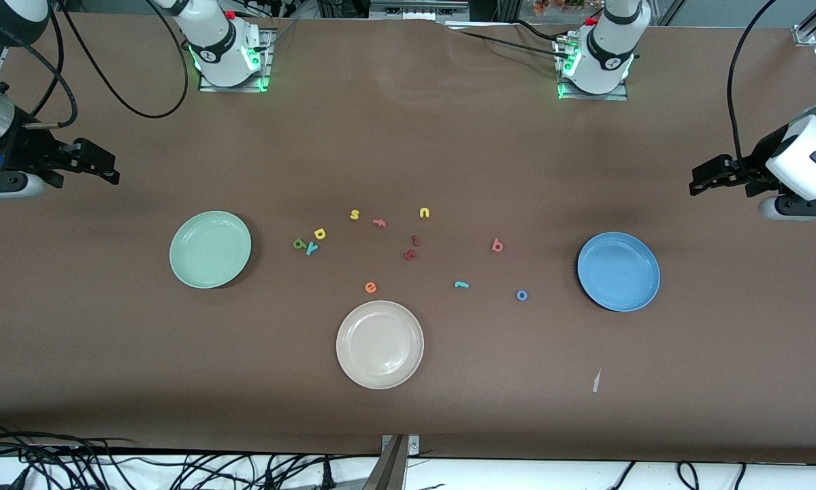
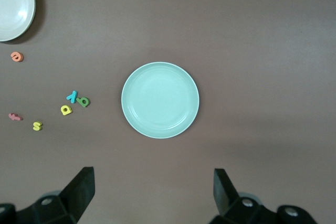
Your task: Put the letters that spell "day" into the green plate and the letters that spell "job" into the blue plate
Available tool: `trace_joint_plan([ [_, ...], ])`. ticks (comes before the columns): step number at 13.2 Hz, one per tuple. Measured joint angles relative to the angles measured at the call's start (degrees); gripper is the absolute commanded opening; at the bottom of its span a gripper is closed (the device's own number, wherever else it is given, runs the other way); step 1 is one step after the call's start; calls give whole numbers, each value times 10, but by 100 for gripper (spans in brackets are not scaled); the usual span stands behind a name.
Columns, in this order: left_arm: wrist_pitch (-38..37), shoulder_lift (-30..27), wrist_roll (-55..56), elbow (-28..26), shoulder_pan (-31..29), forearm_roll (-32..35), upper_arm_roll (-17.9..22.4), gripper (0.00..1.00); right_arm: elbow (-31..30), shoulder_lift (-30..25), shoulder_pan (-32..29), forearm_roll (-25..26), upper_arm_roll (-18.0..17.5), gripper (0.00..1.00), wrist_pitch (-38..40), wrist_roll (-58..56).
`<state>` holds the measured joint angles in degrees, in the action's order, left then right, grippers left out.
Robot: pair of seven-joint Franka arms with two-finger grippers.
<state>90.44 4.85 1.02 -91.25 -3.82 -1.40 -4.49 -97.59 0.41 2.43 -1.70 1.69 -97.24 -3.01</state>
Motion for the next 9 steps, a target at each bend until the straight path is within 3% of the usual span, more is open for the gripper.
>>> trace_joint_plan([
  [9,0,7,0,0,0,0,0,100,0,0,0,0,0,100,0,-1],
])
